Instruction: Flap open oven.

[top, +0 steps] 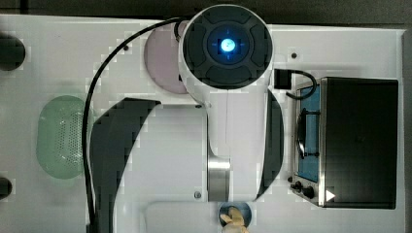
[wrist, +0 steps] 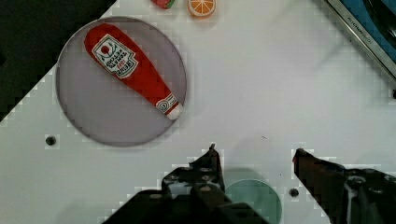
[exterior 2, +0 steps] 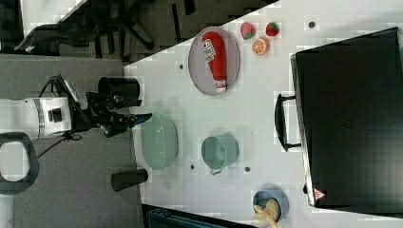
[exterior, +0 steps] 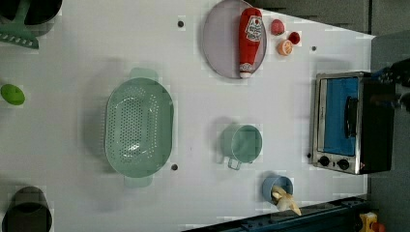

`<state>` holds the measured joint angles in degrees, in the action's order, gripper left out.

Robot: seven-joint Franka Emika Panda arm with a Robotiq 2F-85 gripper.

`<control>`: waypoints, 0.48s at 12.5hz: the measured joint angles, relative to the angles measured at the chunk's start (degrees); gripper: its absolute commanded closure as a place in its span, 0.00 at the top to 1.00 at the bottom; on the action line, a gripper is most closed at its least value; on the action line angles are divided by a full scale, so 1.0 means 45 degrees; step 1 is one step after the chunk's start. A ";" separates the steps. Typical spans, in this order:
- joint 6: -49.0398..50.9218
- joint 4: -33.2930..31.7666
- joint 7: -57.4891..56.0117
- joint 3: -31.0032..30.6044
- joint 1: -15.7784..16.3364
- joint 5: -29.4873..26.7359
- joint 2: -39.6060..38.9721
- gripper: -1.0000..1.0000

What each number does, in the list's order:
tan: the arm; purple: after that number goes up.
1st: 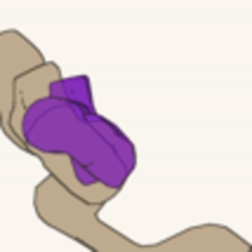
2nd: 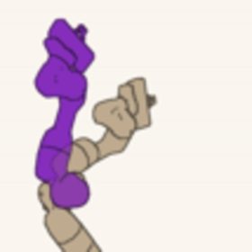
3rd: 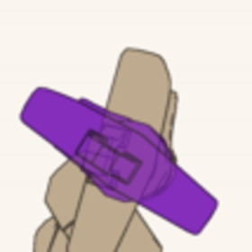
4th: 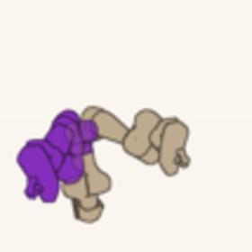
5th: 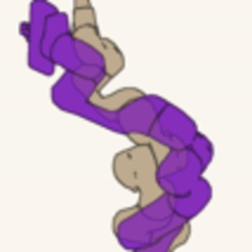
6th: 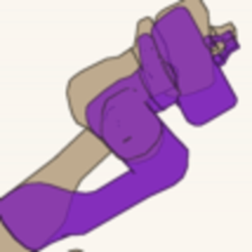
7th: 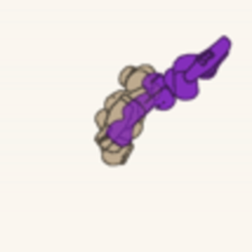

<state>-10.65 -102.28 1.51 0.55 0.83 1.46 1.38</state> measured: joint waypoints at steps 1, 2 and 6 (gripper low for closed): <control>0.1011 -0.0771 0.0062 0.0082 -0.0009 0.0000 0.0719 0.79; 0.1749 -0.1592 0.0088 0.0251 0.0011 -0.0002 0.1627 0.90; 0.1940 -0.1505 0.0218 0.0892 -0.0288 -0.0160 0.3426 0.95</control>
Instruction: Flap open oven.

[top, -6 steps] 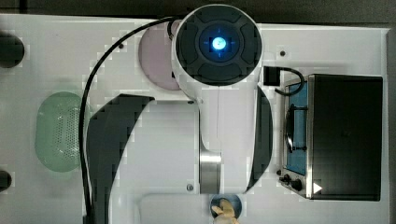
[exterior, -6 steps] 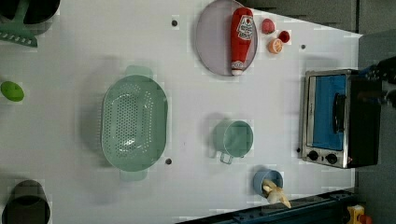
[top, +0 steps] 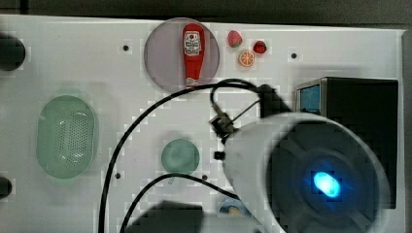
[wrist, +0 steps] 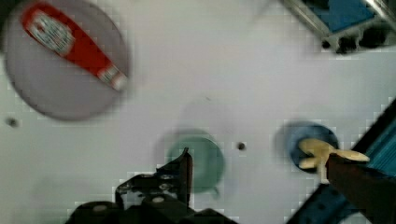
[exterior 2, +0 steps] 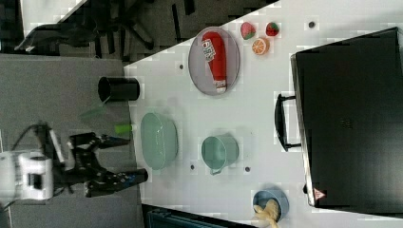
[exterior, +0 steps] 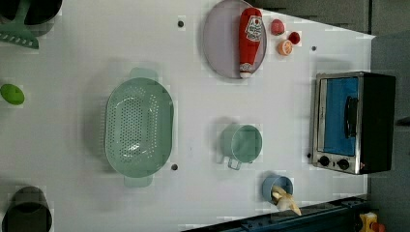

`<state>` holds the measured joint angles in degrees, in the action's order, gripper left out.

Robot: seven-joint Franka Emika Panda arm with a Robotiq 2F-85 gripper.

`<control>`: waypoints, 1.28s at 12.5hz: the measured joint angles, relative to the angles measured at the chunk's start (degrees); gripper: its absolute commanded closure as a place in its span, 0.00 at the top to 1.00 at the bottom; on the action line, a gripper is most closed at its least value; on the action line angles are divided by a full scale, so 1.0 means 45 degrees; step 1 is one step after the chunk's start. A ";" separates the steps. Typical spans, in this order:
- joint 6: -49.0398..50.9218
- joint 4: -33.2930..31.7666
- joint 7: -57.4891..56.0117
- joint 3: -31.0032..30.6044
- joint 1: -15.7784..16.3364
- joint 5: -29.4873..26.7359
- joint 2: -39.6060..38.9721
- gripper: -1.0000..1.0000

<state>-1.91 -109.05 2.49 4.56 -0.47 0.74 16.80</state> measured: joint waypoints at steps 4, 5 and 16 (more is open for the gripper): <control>-0.0112 0.0336 0.0148 -0.0090 -0.0046 -0.0103 -0.0149 0.46; -0.0132 0.0236 0.0197 -0.0134 -0.0019 -0.0127 -0.0292 0.34; -0.2214 -0.2499 -0.2760 0.2206 -0.0161 0.1415 -0.1222 0.17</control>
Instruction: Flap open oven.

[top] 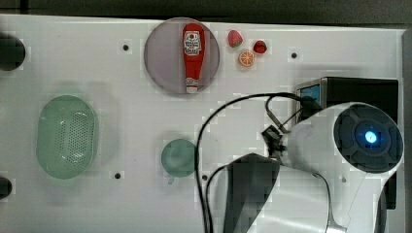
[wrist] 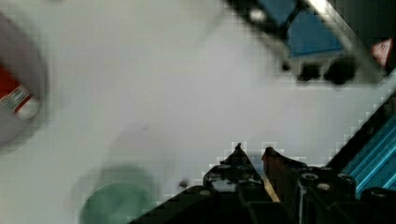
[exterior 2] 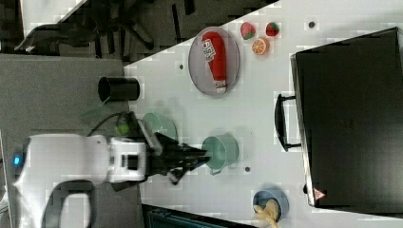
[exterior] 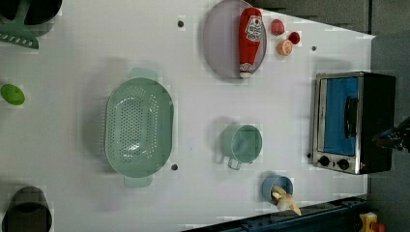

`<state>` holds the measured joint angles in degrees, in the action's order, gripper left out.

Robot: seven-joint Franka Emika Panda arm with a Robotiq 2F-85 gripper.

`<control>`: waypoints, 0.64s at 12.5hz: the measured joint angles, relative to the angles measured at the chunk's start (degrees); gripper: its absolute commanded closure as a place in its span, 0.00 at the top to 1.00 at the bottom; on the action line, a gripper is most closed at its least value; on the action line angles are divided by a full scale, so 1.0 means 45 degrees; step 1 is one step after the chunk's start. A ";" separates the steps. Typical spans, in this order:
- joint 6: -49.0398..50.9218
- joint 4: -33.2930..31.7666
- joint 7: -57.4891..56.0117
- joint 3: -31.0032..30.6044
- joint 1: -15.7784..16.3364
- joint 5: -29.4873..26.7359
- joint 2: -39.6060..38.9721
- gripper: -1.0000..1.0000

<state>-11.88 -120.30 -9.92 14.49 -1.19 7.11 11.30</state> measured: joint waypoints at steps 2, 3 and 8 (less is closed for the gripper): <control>-0.1228 -0.0671 -0.1578 0.0522 -0.0056 0.0805 -0.0110 0.17; -0.1837 -0.0945 -0.2439 0.0833 -0.0038 0.0846 -0.0241 0.17; -0.4013 -0.1940 -0.7132 0.1865 -0.0060 0.0982 -0.0849 0.17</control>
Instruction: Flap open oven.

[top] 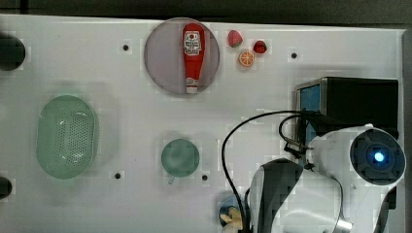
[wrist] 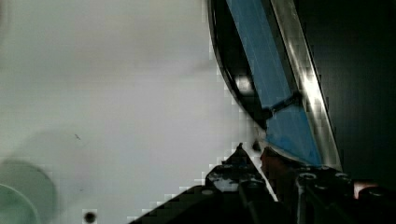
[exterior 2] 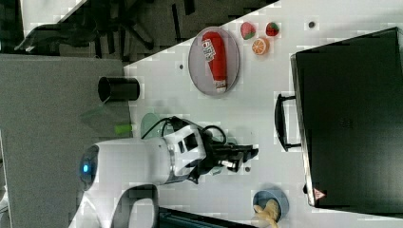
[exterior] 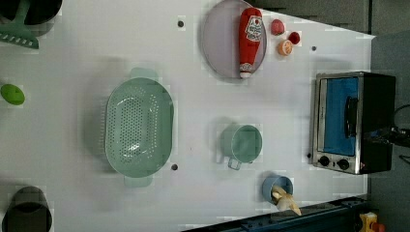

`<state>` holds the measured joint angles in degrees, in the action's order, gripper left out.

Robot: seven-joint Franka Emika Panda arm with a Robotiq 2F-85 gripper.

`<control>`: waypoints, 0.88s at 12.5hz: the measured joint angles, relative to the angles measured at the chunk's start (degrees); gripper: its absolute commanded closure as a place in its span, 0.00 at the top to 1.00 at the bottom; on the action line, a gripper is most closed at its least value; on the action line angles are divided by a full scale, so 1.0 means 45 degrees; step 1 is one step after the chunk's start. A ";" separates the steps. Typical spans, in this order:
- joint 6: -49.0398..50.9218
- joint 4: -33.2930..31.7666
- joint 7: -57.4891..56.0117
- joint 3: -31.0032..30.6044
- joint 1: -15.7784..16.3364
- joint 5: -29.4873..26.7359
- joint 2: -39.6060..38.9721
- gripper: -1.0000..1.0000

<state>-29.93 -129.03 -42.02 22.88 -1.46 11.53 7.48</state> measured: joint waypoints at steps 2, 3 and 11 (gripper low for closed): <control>-0.1505 -0.0099 -0.1641 0.0420 -0.0054 0.0109 -0.0388 0.17; -0.2195 -0.0075 -0.2275 0.0488 -0.0148 0.0061 -0.0727 0.17; -0.4190 -0.0149 -0.3339 0.0522 -0.0023 0.0054 -0.3181 0.17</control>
<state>-48.79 -129.70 -57.04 25.23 -1.57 11.77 -6.83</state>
